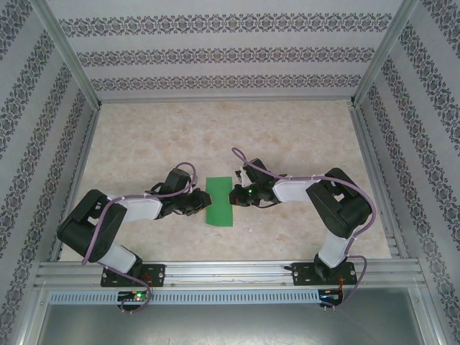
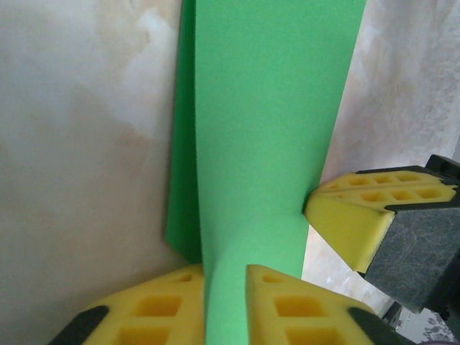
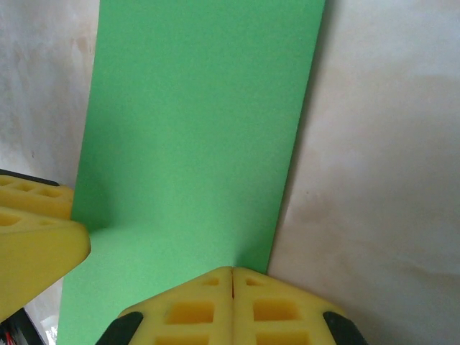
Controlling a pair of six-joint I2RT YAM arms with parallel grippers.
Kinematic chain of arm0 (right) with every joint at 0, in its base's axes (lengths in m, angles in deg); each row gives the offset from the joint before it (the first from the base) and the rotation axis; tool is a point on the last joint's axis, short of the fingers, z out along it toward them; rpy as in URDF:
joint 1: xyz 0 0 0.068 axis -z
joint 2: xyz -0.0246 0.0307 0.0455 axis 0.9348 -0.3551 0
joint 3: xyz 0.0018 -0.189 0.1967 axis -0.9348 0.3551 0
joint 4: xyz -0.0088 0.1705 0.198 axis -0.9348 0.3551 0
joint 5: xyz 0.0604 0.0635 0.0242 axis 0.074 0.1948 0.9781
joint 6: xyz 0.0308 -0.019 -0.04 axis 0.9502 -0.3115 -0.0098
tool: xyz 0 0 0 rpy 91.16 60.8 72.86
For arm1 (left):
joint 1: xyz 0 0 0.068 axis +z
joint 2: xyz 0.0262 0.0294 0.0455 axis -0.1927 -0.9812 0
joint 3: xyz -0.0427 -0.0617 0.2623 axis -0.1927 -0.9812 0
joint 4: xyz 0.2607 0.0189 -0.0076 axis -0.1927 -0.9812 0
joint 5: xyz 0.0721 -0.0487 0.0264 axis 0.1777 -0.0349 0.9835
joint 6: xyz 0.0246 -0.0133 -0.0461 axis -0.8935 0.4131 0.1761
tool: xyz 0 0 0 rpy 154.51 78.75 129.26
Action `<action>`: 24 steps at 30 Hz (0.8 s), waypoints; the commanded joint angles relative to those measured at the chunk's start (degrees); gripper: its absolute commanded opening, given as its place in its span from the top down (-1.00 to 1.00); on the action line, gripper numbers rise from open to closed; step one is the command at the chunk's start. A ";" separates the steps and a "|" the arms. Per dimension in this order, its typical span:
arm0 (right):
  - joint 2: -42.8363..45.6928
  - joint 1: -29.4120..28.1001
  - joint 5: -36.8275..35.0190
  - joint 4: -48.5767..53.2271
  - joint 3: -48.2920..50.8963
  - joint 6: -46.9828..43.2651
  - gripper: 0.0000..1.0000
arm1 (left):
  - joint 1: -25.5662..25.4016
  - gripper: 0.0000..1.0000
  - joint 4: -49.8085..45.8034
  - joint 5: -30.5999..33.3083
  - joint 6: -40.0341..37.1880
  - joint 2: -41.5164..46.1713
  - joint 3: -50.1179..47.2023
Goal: Fold a paper plane with a square sheet of paper (fold left side to right side)
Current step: Fold the triangle at the center of the table.
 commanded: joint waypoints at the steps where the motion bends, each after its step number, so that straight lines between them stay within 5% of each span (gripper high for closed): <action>1: 0.08 0.29 -1.36 3.12 0.87 -1.59 1.00 | -0.61 0.80 0.12 0.04 0.29 1.57 0.30; 4: 1.38 0.65 -0.55 2.24 0.53 -2.47 1.00 | -0.83 0.99 0.45 -0.42 1.03 1.75 0.63; 15: 19.35 0.26 -7.49 -1.27 7.55 -13.92 0.47 | -2.70 1.00 -0.16 2.49 5.76 3.18 1.63; 24: 36.04 -13.68 -23.37 -6.75 19.84 -27.02 -0.11 | -4.59 1.00 -1.36 6.01 9.68 4.58 1.52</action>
